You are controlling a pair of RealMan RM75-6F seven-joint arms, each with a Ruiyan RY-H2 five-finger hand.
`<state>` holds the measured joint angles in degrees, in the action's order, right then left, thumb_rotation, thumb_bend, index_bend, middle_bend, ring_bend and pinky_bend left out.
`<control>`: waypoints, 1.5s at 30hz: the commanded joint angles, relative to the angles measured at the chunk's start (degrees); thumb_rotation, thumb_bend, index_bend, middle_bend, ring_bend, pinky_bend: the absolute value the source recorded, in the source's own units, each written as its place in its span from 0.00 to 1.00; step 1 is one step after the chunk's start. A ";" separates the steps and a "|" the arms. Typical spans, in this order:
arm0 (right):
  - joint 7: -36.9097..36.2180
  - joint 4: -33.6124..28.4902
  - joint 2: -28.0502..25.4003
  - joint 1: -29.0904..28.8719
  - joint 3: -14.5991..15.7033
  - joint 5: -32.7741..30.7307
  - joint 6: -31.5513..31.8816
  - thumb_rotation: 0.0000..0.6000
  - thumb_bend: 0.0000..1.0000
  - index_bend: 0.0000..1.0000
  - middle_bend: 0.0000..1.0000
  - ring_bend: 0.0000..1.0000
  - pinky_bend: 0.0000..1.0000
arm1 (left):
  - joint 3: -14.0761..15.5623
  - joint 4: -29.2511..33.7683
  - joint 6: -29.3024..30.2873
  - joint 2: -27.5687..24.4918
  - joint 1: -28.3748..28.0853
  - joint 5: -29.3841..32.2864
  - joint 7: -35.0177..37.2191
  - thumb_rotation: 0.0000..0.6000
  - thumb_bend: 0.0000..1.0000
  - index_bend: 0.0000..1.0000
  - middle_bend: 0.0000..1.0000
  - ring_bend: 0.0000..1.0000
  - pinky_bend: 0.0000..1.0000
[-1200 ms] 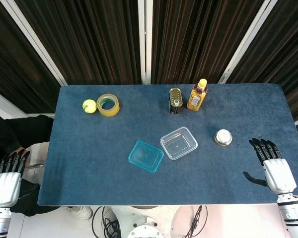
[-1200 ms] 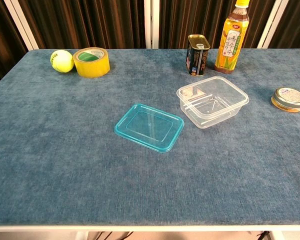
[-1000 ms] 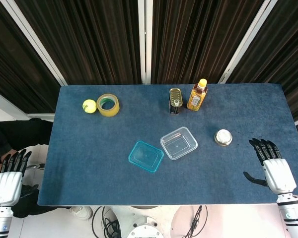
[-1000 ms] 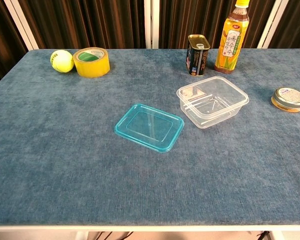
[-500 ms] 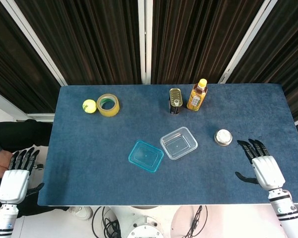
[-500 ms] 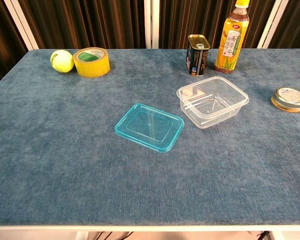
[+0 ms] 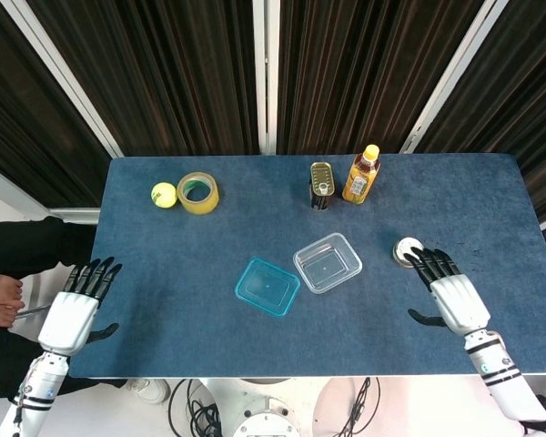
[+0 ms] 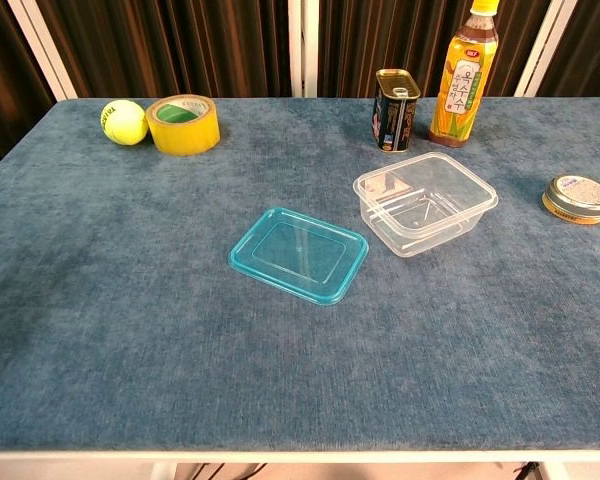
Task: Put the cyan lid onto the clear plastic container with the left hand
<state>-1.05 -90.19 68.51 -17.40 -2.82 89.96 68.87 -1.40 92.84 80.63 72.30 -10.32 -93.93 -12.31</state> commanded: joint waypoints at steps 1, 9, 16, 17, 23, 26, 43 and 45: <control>3.63 1.00 4.55 -5.75 -1.89 -1.26 -6.85 1.00 0.09 0.00 0.00 0.00 0.00 | 0.09 0.14 -0.31 0.20 -0.30 -0.05 -0.19 1.00 0.03 0.05 0.00 0.00 0.00; 7.46 8.81 17.02 -14.36 -5.46 -5.45 -15.14 1.00 0.06 0.00 0.00 0.00 0.00 | 0.65 -0.40 -0.40 0.54 -0.47 0.43 0.57 1.00 0.03 0.05 0.00 0.00 0.00; 10.69 17.23 25.97 -20.80 -9.57 -9.65 -18.65 1.00 0.06 0.00 0.00 0.00 0.00 | 1.11 -1.52 0.33 0.53 -0.04 0.89 2.11 1.00 0.03 0.05 0.00 0.00 0.00; 11.09 18.30 27.10 -21.71 -10.21 -10.43 -19.19 1.00 0.06 0.00 0.00 0.00 0.00 | 1.16 -1.69 0.41 0.56 0.01 0.95 2.33 1.00 0.03 0.05 0.00 0.00 0.00; 14.88 26.21 34.32 -28.01 -14.03 -15.29 -22.44 1.00 0.06 0.00 0.00 0.00 0.00 | 1.54 -3.05 0.66 1.01 0.25 1.30 3.93 1.00 0.03 0.05 0.00 0.00 0.00; 15.66 29.38 37.01 -30.86 -15.77 -17.72 -24.04 1.00 0.06 0.00 0.00 0.00 0.00 | 1.66 -3.68 0.63 1.05 0.29 1.55 4.52 1.00 0.03 0.05 0.00 0.00 0.00; 15.07 3.02 15.70 -20.00 -10.95 -12.40 -7.83 1.00 0.06 0.00 0.00 0.00 0.00 | 1.95 -2.80 -11.23 0.14 -10.34 -4.47 4.88 1.00 0.03 0.05 0.00 0.00 0.00; 15.33 -1.50 10.79 -16.93 -9.79 -11.60 -4.70 1.00 0.06 0.00 0.00 0.00 0.00 | 1.81 -1.84 -14.60 0.49 -13.25 -5.50 5.35 1.00 0.03 0.05 0.00 0.00 0.00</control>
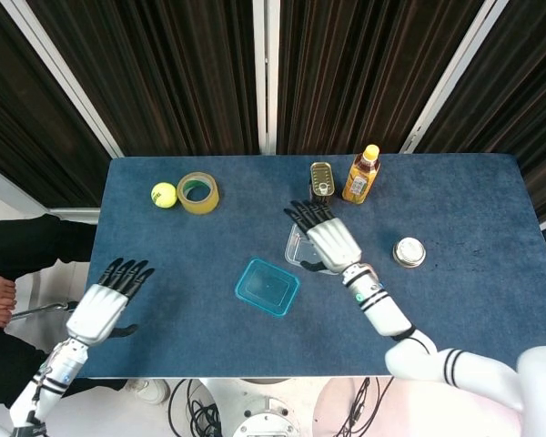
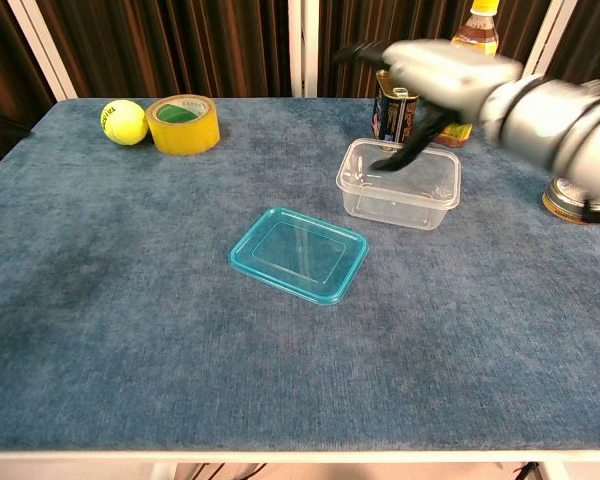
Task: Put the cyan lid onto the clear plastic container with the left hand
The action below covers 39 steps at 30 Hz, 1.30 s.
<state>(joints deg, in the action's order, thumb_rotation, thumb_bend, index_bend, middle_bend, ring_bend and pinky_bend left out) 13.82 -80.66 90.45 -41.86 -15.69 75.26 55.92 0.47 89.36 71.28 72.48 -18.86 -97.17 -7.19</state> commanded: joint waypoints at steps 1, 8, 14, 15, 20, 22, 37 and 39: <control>0.45 -12.68 -13.14 8.77 3.67 3.44 9.37 1.00 0.06 0.00 0.00 0.00 0.00 | -0.19 2.15 -6.91 0.40 -6.07 -2.47 0.73 1.00 0.03 0.05 0.00 0.00 0.00; -2.26 -19.45 -24.17 17.37 8.09 5.04 16.45 1.00 0.06 0.00 0.00 0.00 0.00 | -2.22 5.96 -21.30 1.99 -16.25 -0.07 1.01 1.00 0.03 0.05 0.00 0.00 0.00; -7.29 -18.31 -27.16 22.67 10.87 6.59 20.95 1.00 0.06 0.00 0.00 0.00 0.00 | -5.38 4.80 -31.72 6.55 -23.57 6.33 -0.86 1.00 0.03 0.04 0.00 0.00 0.00; -8.43 -17.76 -27.27 23.32 11.10 6.78 21.51 1.00 0.06 0.00 0.00 0.00 0.00 | -6.28 4.23 -33.07 7.61 -24.72 8.08 -1.93 1.00 0.03 0.04 0.00 0.00 0.00; -11.76 -15.63 -27.23 24.84 11.52 7.32 22.49 1.00 0.06 0.00 0.00 0.00 0.00 | -9.63 2.42 -38.61 10.67 -29.69 16.63 -7.30 1.00 0.03 0.03 0.00 0.00 0.00; -12.70 -14.96 -27.09 25.24 11.52 7.55 22.79 1.00 0.06 0.00 0.00 0.00 0.00 | -10.51 1.29 -40.77 11.86 -32.04 21.12 -10.27 1.00 0.03 0.02 0.00 0.00 0.00; -15.33 -12.01 -26.11 27.13 11.35 7.43 23.11 1.00 0.07 0.00 0.00 0.00 0.00 | -6.88 -3.46 -40.48 17.51 -48.65 53.43 -23.24 1.00 0.09 0.01 0.00 0.00 0.00; -15.58 -11.69 -25.99 27.34 11.31 7.35 23.08 1.00 0.07 0.00 0.00 0.00 0.00 | -5.60 -4.09 -39.40 18.37 -50.77 56.79 -24.80 1.00 0.11 0.01 0.00 0.00 0.00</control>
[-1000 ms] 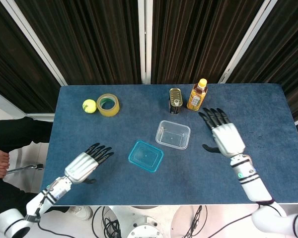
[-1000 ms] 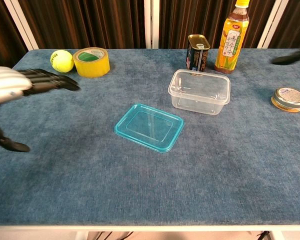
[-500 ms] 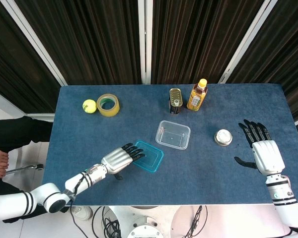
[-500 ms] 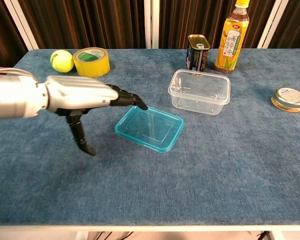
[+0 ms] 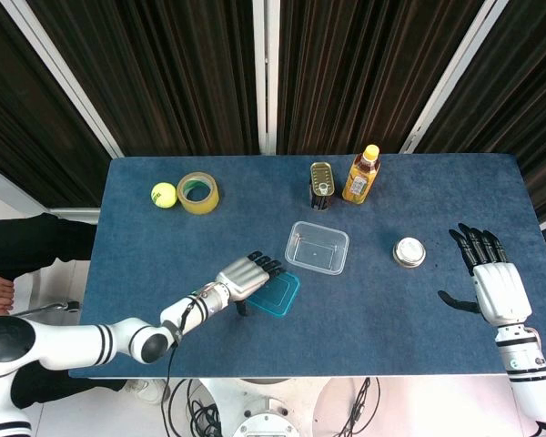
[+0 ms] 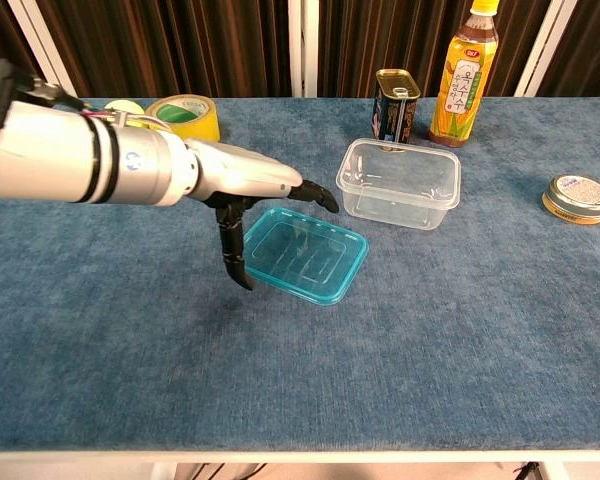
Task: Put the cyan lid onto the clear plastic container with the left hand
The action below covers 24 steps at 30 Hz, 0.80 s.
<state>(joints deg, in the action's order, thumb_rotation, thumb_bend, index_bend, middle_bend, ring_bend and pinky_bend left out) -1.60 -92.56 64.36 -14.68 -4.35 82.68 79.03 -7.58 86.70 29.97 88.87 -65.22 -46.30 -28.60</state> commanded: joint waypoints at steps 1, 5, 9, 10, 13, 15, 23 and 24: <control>-0.28 0.33 0.13 0.24 -0.06 -0.10 -0.05 1.00 0.07 0.00 0.00 0.00 0.00 | 2.96 -1.68 2.42 2.39 -5.26 7.35 -4.00 1.00 0.12 0.01 0.00 0.00 0.00; -0.64 0.66 0.12 0.53 -0.18 -0.15 -0.11 1.00 0.07 0.00 0.00 0.00 0.00 | 4.95 -2.58 4.87 3.92 -8.79 13.70 -6.66 1.00 0.14 0.01 0.00 0.00 0.00; -1.25 1.02 0.10 0.84 -0.33 -0.10 -0.05 1.00 0.07 0.00 0.00 0.00 0.00 | 6.62 -2.36 7.20 4.89 -11.69 19.23 -9.04 1.00 0.15 0.01 0.00 0.00 0.00; -1.40 1.15 0.11 0.91 -0.34 -0.15 -0.11 1.00 0.07 0.00 0.00 0.00 0.00 | 6.90 -2.22 7.54 4.98 -12.12 20.08 -9.33 1.00 0.15 0.02 0.00 0.00 0.00; -1.87 1.53 0.12 1.13 -0.34 -0.23 -0.28 1.00 0.07 0.00 0.00 0.00 0.00 | 7.71 -1.50 8.73 5.07 -13.20 22.00 -10.12 1.00 0.15 0.04 0.00 0.00 0.00; -2.16 1.80 0.19 1.24 -0.36 -0.24 -0.36 1.00 0.07 0.00 0.00 0.00 0.00 | 8.14 -0.86 9.48 5.01 -13.62 22.73 -10.38 1.00 0.15 0.04 0.00 0.00 0.00; -2.97 2.50 0.49 1.69 -0.38 -0.16 -0.54 1.00 0.07 0.00 0.00 0.00 0.00 | 9.26 -0.89 11.13 5.92 -14.92 25.12 -11.31 1.00 0.16 0.05 0.01 0.00 0.00; -3.05 2.58 0.48 1.80 -0.39 -0.17 -0.49 1.00 0.07 0.00 0.00 0.00 0.00 | 9.31 -1.19 11.52 6.22 -14.93 25.14 -11.30 1.00 0.17 0.06 0.03 0.00 0.00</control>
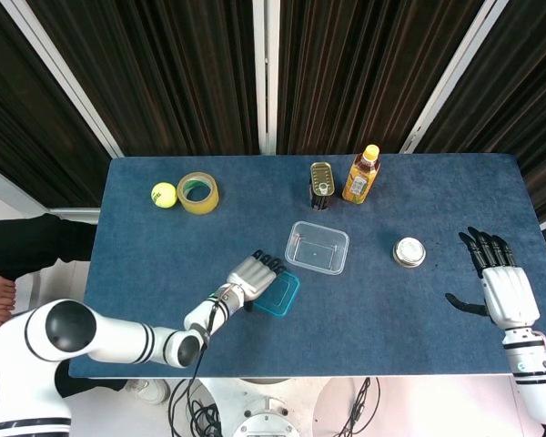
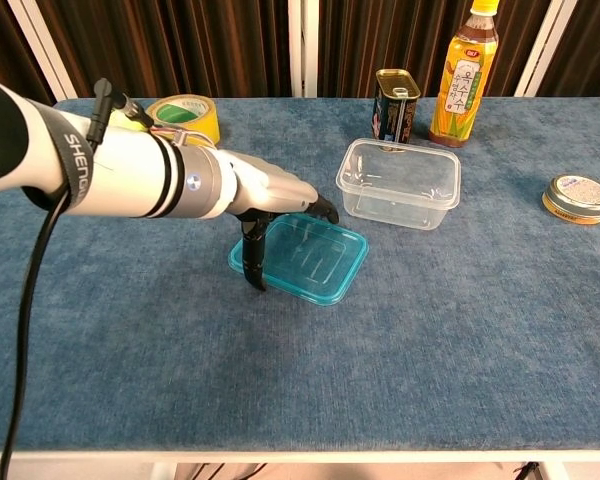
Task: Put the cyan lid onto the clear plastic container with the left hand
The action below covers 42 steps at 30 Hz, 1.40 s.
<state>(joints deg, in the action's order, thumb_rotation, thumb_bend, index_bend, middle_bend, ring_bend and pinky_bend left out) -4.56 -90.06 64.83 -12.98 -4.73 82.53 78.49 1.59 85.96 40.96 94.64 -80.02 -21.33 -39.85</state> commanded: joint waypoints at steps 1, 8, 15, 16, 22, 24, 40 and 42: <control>-0.14 0.12 0.00 0.20 -0.01 -0.02 0.09 1.00 0.07 0.00 0.00 0.00 0.00 | 0.22 -0.68 0.67 0.65 -0.13 0.30 -0.06 1.00 0.19 0.08 0.04 0.00 0.00; -0.67 0.21 -0.12 0.90 -0.03 0.09 0.57 1.00 0.07 0.00 0.00 0.00 0.00 | 0.50 -0.66 2.73 0.89 0.07 -0.14 -0.39 1.00 0.28 0.25 0.22 0.08 0.05; -1.05 0.24 0.05 1.32 -0.08 0.55 0.98 1.00 0.07 0.00 0.00 0.00 0.00 | 0.84 1.75 5.18 -0.67 1.62 -3.50 -0.15 1.00 0.33 0.34 0.32 0.16 0.11; -1.09 0.24 0.06 1.34 -0.08 0.61 0.98 1.00 0.07 0.00 0.00 0.00 0.00 | 0.82 2.07 5.45 -0.93 1.94 -3.99 0.06 1.00 0.34 0.34 0.32 0.17 0.11; -1.17 0.15 0.00 1.64 -0.11 1.20 1.48 1.00 0.07 0.00 0.00 0.00 0.00 | 0.43 6.68 8.77 -5.38 4.41 -8.28 1.64 1.00 0.34 0.34 0.33 0.17 0.11; -1.01 0.19 0.01 1.72 -0.18 1.28 1.63 1.00 0.07 0.00 0.00 0.00 0.00 | -0.76 8.33 9.99 -7.28 5.14 -8.53 2.72 1.00 0.34 0.34 0.33 0.17 0.11; -1.15 0.75 -0.11 2.05 -0.51 0.70 1.16 1.00 0.07 0.00 0.00 0.00 0.00 | -12.54 4.39 7.89 -4.67 -8.59 13.56 -5.00 1.00 0.33 0.34 0.33 0.17 0.12; -1.28 0.98 -0.17 2.07 -0.56 0.45 0.92 1.00 0.07 0.00 0.00 0.00 0.00 | -12.76 2.11 8.50 -2.93 -11.48 17.39 -8.02 1.00 0.33 0.34 0.33 0.17 0.12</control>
<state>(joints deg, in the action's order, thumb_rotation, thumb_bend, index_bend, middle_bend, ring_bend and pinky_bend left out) -5.80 -89.14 64.69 -10.93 -5.26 83.05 79.48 -9.76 91.09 49.25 89.22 -87.61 -8.49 -44.12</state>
